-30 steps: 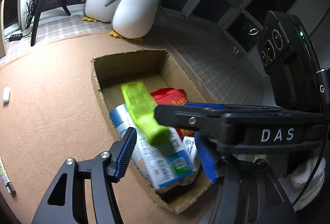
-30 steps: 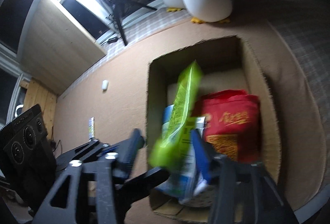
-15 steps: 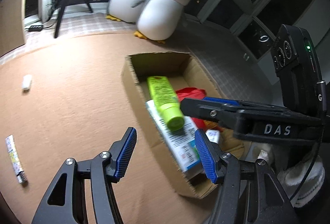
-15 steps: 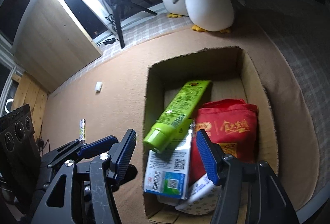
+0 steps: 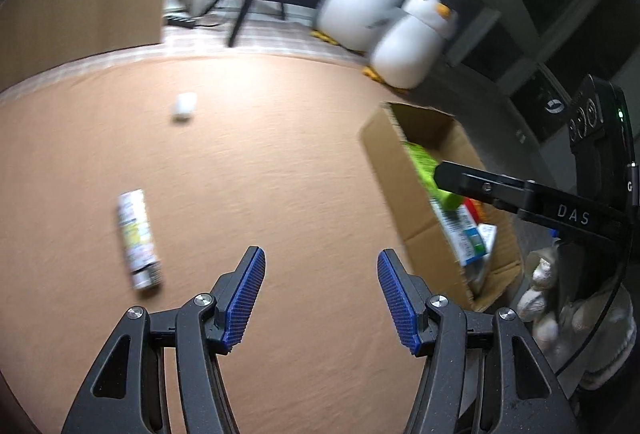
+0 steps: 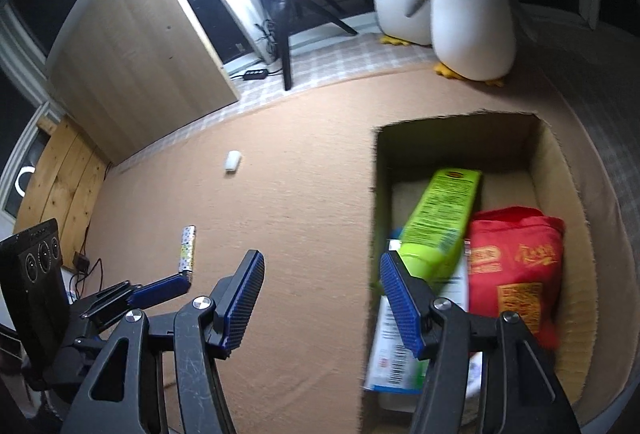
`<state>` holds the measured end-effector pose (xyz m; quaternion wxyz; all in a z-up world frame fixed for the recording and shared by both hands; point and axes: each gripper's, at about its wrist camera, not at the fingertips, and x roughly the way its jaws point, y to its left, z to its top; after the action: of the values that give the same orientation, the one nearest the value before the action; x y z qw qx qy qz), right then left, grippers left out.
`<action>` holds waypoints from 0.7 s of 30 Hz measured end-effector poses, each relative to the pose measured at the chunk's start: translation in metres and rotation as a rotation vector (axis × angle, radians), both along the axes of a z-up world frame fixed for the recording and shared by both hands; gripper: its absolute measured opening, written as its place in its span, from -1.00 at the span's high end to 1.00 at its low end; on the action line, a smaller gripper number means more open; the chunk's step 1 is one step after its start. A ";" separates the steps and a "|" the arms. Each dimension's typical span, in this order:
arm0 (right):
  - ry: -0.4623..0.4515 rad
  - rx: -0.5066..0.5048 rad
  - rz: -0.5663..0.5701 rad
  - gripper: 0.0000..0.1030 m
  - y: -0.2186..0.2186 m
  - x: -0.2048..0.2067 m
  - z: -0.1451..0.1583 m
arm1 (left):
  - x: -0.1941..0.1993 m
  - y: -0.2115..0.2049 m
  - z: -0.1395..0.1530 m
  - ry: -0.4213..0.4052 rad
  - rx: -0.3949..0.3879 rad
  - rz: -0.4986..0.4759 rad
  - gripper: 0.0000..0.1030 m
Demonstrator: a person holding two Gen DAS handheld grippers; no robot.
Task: Organize objects
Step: 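Open the right tool to drop the green tube into the box, then move the right tool to the patterned lighter and close on it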
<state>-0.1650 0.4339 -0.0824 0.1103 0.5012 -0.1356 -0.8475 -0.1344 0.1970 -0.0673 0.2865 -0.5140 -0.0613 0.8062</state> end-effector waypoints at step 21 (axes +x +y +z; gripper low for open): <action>-0.072 0.051 0.161 -0.11 -0.136 -0.017 -0.036 | -0.009 -0.110 -0.039 -0.059 -0.026 0.131 -0.19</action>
<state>-0.1816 0.2978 -0.1181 0.1605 0.5433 -0.0771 -0.8204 -0.1437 0.0865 -0.1064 0.2244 -0.5360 -0.0930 0.8085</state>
